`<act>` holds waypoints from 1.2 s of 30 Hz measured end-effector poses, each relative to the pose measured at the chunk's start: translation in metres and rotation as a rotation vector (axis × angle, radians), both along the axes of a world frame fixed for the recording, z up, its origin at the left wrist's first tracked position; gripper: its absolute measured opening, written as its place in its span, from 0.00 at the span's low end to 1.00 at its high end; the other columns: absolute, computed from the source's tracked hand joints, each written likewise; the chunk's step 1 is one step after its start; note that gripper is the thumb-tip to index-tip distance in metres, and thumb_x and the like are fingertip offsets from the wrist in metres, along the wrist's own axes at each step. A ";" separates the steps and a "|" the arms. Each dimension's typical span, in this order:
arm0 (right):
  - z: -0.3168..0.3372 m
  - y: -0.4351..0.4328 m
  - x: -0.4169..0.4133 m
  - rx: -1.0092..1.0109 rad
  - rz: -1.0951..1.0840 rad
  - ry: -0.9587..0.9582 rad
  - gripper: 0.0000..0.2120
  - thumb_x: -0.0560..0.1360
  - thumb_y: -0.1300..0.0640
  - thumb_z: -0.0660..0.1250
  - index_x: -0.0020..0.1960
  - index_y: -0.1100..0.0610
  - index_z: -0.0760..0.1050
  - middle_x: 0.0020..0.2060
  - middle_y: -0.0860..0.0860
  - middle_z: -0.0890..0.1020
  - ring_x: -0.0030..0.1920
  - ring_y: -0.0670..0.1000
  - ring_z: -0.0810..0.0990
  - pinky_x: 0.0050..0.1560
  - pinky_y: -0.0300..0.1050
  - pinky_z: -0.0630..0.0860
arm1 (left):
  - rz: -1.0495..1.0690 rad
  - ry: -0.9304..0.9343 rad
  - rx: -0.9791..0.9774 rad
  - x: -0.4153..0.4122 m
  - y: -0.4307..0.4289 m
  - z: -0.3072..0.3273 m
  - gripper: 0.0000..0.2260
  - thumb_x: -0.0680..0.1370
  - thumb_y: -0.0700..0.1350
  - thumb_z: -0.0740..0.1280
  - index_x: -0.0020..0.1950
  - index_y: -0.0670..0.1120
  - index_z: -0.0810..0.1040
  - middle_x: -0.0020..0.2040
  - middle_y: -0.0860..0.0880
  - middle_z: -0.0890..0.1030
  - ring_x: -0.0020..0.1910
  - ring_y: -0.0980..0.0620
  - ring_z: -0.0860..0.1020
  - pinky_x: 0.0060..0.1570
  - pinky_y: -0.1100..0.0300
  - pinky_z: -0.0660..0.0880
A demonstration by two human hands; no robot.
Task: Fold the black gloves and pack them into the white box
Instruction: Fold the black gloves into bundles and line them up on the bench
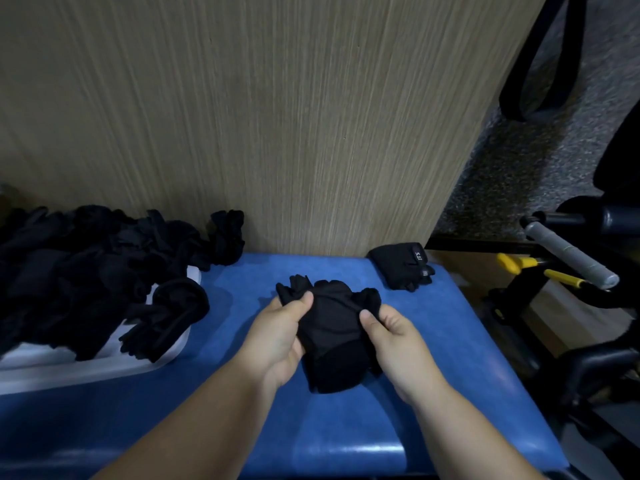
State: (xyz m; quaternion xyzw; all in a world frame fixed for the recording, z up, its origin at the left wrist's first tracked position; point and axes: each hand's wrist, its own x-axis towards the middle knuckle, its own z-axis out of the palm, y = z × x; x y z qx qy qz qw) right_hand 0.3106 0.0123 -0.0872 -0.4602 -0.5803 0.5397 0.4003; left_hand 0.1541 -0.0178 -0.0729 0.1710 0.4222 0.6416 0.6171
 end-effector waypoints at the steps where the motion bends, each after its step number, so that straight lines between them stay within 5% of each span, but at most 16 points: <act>1: 0.000 0.000 0.001 0.018 -0.016 -0.008 0.10 0.81 0.59 0.59 0.52 0.55 0.80 0.47 0.50 0.86 0.52 0.51 0.83 0.54 0.45 0.77 | 0.023 -0.051 -0.010 0.000 0.001 0.000 0.11 0.80 0.40 0.62 0.62 0.39 0.75 0.54 0.41 0.83 0.53 0.44 0.82 0.53 0.48 0.78; 5: 0.001 0.001 0.005 0.072 -0.091 -0.037 0.10 0.81 0.59 0.60 0.54 0.50 0.79 0.46 0.48 0.86 0.51 0.49 0.83 0.58 0.50 0.77 | 0.027 -0.136 0.012 0.002 0.002 -0.001 0.13 0.81 0.38 0.59 0.66 0.40 0.74 0.57 0.41 0.82 0.56 0.43 0.81 0.57 0.45 0.76; 9: -0.002 0.001 0.012 0.078 -0.110 -0.090 0.11 0.79 0.56 0.63 0.56 0.40 0.74 0.41 0.57 0.84 0.45 0.60 0.83 0.50 0.58 0.79 | -0.039 -0.133 0.049 0.002 0.001 0.000 0.14 0.81 0.37 0.59 0.67 0.41 0.72 0.58 0.40 0.81 0.57 0.43 0.80 0.60 0.44 0.74; 13: 0.000 -0.002 0.017 0.113 -0.093 -0.147 0.11 0.79 0.58 0.63 0.54 0.42 0.70 0.37 0.56 0.83 0.38 0.54 0.82 0.40 0.48 0.77 | -0.023 -0.081 0.047 0.002 0.002 -0.001 0.16 0.79 0.36 0.63 0.67 0.42 0.69 0.59 0.40 0.80 0.57 0.44 0.81 0.58 0.47 0.76; 15: 0.001 -0.004 0.018 0.142 -0.083 -0.199 0.11 0.78 0.59 0.64 0.51 0.42 0.70 0.36 0.54 0.83 0.34 0.49 0.79 0.34 0.42 0.73 | 0.008 0.267 -0.001 0.001 0.002 -0.005 0.21 0.78 0.38 0.66 0.69 0.47 0.66 0.65 0.43 0.75 0.59 0.48 0.78 0.60 0.50 0.75; 18: -0.001 -0.003 0.020 0.249 -0.098 -0.399 0.12 0.77 0.58 0.66 0.47 0.41 0.69 0.38 0.47 0.82 0.35 0.43 0.78 0.35 0.37 0.73 | 0.048 1.053 -0.054 -0.003 0.001 -0.011 0.30 0.76 0.44 0.70 0.74 0.54 0.59 0.73 0.53 0.62 0.67 0.53 0.66 0.66 0.57 0.66; 21: -0.005 -0.004 0.024 0.378 -0.090 -0.566 0.13 0.74 0.59 0.68 0.45 0.41 0.73 0.46 0.41 0.77 0.45 0.34 0.76 0.44 0.25 0.69 | 0.108 1.551 0.081 -0.005 -0.002 -0.012 0.22 0.75 0.52 0.69 0.68 0.55 0.69 0.71 0.57 0.64 0.70 0.51 0.59 0.68 0.57 0.58; 23: -0.008 -0.004 0.026 0.448 -0.067 -0.599 0.13 0.72 0.62 0.70 0.47 0.44 0.78 0.47 0.39 0.74 0.48 0.33 0.74 0.48 0.24 0.68 | 0.009 1.640 0.199 -0.004 -0.004 -0.009 0.11 0.75 0.55 0.67 0.57 0.58 0.76 0.58 0.61 0.74 0.65 0.54 0.66 0.64 0.58 0.61; 25: -0.010 -0.003 0.028 0.479 -0.031 -0.590 0.14 0.72 0.64 0.69 0.48 0.45 0.81 0.46 0.38 0.73 0.50 0.38 0.75 0.52 0.28 0.70 | -0.163 1.697 0.210 0.000 -0.008 -0.009 0.12 0.75 0.59 0.66 0.56 0.59 0.76 0.54 0.63 0.74 0.63 0.57 0.68 0.64 0.58 0.61; 29: -0.011 -0.003 0.030 0.492 0.039 -0.633 0.07 0.73 0.56 0.70 0.43 0.45 0.83 0.42 0.38 0.77 0.53 0.39 0.73 0.52 0.25 0.66 | -0.364 1.828 0.137 0.001 -0.008 -0.017 0.25 0.75 0.61 0.64 0.71 0.59 0.64 0.69 0.60 0.67 0.72 0.57 0.59 0.71 0.57 0.53; 36: -0.001 0.001 0.023 0.369 -0.087 -0.702 0.05 0.73 0.49 0.70 0.40 0.45 0.75 0.33 0.43 0.78 0.42 0.45 0.76 0.42 0.39 0.71 | -0.559 1.792 0.180 -0.004 -0.009 -0.014 0.27 0.79 0.56 0.62 0.76 0.59 0.56 0.77 0.57 0.58 0.76 0.60 0.47 0.75 0.55 0.41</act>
